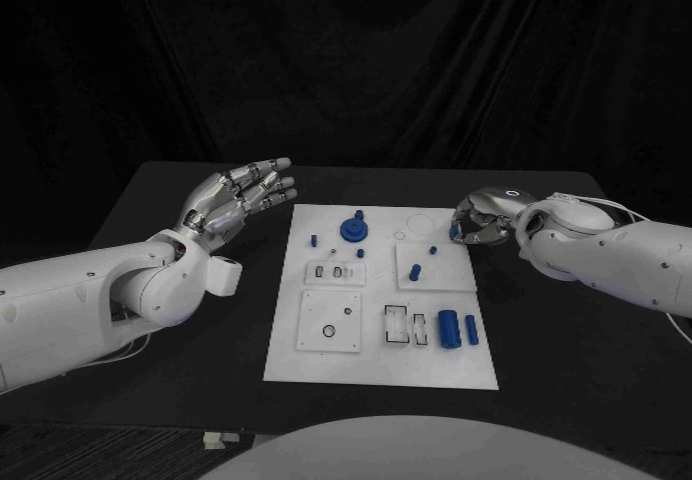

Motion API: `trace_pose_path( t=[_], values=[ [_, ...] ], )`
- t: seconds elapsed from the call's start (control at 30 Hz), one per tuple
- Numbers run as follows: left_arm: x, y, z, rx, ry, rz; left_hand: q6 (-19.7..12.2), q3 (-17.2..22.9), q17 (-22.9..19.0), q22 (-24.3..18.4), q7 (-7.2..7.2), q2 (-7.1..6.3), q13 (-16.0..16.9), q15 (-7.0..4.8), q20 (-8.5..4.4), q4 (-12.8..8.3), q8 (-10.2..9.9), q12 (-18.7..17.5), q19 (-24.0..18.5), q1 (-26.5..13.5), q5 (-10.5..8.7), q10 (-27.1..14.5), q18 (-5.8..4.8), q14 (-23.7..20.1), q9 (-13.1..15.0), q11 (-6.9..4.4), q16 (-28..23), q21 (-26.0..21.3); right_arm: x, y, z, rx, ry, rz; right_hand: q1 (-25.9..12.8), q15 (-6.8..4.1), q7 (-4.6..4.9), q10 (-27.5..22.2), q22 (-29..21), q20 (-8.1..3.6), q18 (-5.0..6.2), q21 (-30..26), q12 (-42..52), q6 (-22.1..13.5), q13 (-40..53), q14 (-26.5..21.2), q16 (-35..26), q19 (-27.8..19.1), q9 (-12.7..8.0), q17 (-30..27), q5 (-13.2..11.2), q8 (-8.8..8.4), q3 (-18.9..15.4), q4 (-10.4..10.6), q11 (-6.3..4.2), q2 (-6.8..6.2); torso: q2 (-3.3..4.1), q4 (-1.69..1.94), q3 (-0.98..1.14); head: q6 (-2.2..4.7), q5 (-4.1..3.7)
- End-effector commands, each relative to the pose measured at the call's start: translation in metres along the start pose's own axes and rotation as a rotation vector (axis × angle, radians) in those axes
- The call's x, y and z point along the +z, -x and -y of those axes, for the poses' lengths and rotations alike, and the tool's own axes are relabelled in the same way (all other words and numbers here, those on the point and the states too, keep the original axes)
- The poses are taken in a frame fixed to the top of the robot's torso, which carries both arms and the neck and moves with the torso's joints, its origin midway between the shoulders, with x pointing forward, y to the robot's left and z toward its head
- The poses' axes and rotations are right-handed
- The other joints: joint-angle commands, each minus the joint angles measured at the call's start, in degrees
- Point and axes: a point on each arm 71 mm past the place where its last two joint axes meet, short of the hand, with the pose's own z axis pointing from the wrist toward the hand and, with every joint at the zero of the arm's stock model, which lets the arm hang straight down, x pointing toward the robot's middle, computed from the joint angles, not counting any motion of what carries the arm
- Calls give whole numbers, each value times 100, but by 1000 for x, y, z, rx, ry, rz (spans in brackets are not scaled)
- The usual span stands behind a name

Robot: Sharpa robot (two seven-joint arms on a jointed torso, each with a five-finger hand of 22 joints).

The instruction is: Assemble the parts on the task board

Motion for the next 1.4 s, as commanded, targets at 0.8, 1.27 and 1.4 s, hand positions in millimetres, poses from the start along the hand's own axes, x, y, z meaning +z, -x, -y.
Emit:
trace_pose_path(
  t=[0.8,1.27,1.4],
  values=[
    [-1,0,1,-6,-11,-6,-44,45,3,6,-3,-4,-8,42,-5,-16,1,27,45,53,34,-9,-107,-8,-7,50,20,23,-4,7,-14,12,38,118,61,-57,-41,597,1334,-45,-3,-25,20,205,1510,590,17,320,179,1510,75,223,65,-47,-61,103,-3,-8,-3,-1,57],
    [1,0,-1,-7,-8,-10,-44,45,3,6,-3,-4,-8,42,-5,-16,1,27,45,53,34,-9,-107,-8,-7,50,20,23,-7,22,-95,79,222,161,49,-58,-16,597,1333,-53,-3,-28,20,175,1510,590,17,320,217,1510,200,236,61,-59,-52,81,-10,-2,-5,-1,64],
    [1,-1,-2,-9,-7,-13,-55,58,3,5,-6,0,-9,43,-6,-17,0,25,42,54,36,-12,-112,-12,-7,56,18,21,-6,17,-118,100,267,152,47,-57,-13,597,1331,-54,-1,-35,20,178,1510,590,17,316,223,1510,214,240,62,-61,-48,81,-9,1,-5,-1,56]
  ],
)
